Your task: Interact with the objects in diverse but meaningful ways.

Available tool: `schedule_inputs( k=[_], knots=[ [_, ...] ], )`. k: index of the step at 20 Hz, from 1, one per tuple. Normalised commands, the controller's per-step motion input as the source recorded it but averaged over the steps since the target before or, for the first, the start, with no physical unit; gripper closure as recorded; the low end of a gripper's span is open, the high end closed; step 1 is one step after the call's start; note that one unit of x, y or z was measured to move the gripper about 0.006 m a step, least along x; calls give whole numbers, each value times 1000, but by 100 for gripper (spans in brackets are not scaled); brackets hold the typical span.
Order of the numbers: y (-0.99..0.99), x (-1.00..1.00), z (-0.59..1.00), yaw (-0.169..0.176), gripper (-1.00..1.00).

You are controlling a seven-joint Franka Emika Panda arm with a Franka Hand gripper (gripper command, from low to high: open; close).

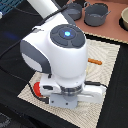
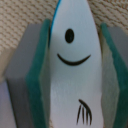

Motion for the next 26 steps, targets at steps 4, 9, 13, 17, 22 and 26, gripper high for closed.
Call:
schedule_inputs(
  k=[4, 9, 13, 17, 22, 26],
  knots=[
    [-51, 457, 652, -11, 100],
    [169, 115, 1000, 4, 100],
    [591, -116, 1000, 16, 100],
    [704, -100, 906, 14, 100],
    [751, -263, 539, 38, 100],
    [631, -110, 94, 55, 100]
  ],
)
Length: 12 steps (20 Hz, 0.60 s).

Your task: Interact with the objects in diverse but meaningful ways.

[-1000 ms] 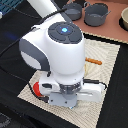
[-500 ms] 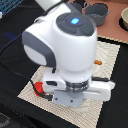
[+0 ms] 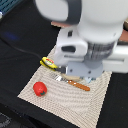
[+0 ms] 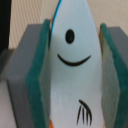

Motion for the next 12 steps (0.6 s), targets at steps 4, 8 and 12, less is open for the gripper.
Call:
schedule_inputs(
  k=[4, 8, 12],
  knots=[
    [375, 19, -150, 54, 100],
    [109, -34, -479, 38, 100],
    [-22, -461, -658, 27, 100]
  ],
)
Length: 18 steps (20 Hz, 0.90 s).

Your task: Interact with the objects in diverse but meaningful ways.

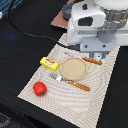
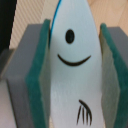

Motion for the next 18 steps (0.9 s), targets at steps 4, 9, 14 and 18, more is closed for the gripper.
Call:
schedule_inputs(
  k=[4, 9, 14, 18],
  knots=[
    [-127, -803, -688, 25, 100],
    [-166, -937, -674, 33, 100],
    [-107, -969, -535, 44, 100],
    [-134, -869, -522, 35, 100]
  ],
)
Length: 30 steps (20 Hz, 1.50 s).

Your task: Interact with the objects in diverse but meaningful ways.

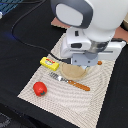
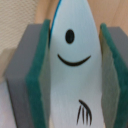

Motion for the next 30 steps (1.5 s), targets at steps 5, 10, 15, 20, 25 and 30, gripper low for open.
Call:
schedule_inputs(
  k=[5, 10, 15, 20, 25, 30],
  knots=[
    [-113, -549, -309, 12, 100],
    [-182, -296, -55, 2, 100],
    [-189, -212, 47, 0, -100],
    [91, -103, 686, 30, -100],
    [398, -147, 902, 63, -100],
    [587, -385, 765, 113, -100]
  ],
)
